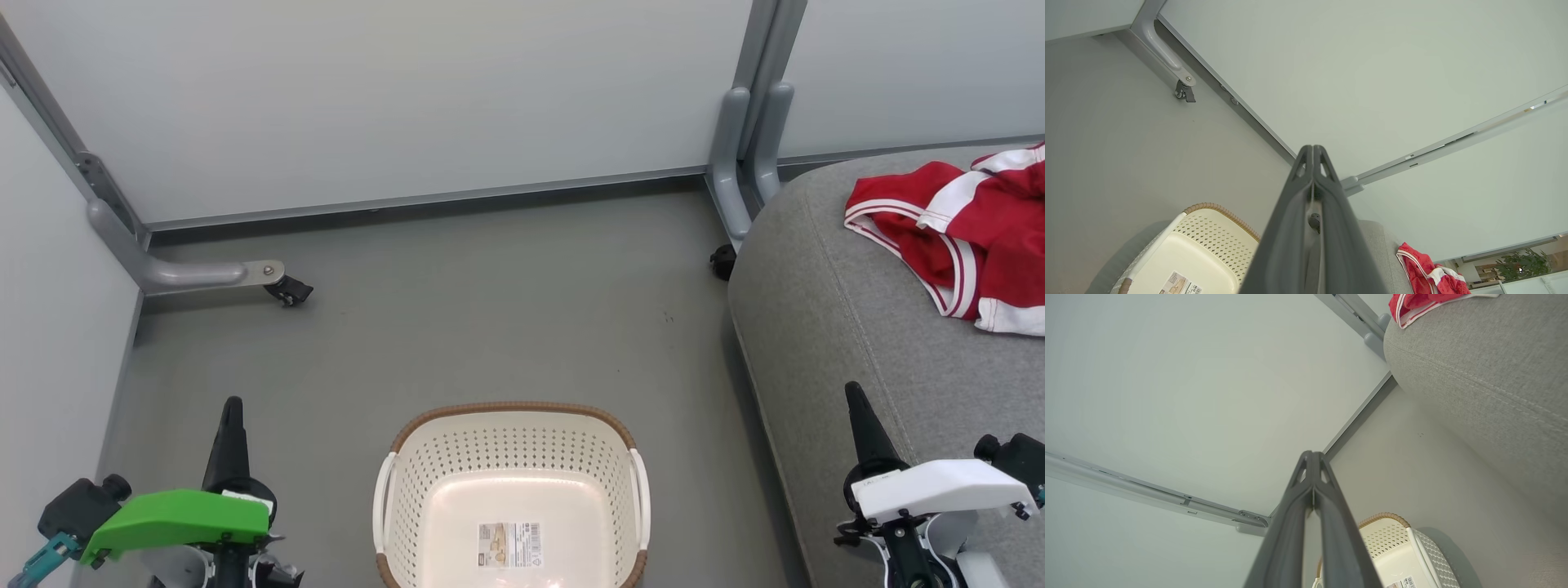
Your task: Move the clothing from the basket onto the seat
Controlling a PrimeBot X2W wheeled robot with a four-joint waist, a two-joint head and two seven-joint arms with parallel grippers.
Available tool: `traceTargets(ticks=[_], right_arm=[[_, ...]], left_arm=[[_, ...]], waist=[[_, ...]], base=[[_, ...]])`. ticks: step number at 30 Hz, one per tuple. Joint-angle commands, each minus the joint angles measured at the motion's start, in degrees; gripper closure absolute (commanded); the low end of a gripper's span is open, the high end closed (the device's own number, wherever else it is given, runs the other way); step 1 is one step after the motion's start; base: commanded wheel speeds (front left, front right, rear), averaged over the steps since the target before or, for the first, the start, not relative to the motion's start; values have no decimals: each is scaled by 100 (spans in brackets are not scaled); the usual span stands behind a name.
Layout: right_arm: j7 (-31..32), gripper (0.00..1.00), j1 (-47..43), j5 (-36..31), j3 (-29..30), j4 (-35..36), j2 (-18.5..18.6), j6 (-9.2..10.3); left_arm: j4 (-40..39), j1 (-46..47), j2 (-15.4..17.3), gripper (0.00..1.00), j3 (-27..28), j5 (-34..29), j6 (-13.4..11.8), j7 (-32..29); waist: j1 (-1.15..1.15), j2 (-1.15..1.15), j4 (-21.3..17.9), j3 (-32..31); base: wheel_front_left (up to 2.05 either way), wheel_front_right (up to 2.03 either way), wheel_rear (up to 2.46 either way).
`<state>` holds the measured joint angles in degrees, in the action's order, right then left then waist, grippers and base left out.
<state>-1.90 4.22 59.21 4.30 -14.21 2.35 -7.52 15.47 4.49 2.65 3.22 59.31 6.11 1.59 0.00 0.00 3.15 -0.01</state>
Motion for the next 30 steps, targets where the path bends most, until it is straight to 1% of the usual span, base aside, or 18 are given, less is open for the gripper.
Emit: traceTargets(ticks=[1, 30], right_arm=[[52, 100, 128, 176, 26, 64, 43, 3], [470, 100, 174, 1797, 135, 48, 56, 3]], left_arm=[[-68, 159, 27, 100, 33, 178, 49, -42], [-116, 186, 32, 100, 195, 1796, 100, -450]], waist=[[0, 0, -8, 1], [0, 0, -144, 9]], base=[[0, 0, 0], [0, 0, 0]])
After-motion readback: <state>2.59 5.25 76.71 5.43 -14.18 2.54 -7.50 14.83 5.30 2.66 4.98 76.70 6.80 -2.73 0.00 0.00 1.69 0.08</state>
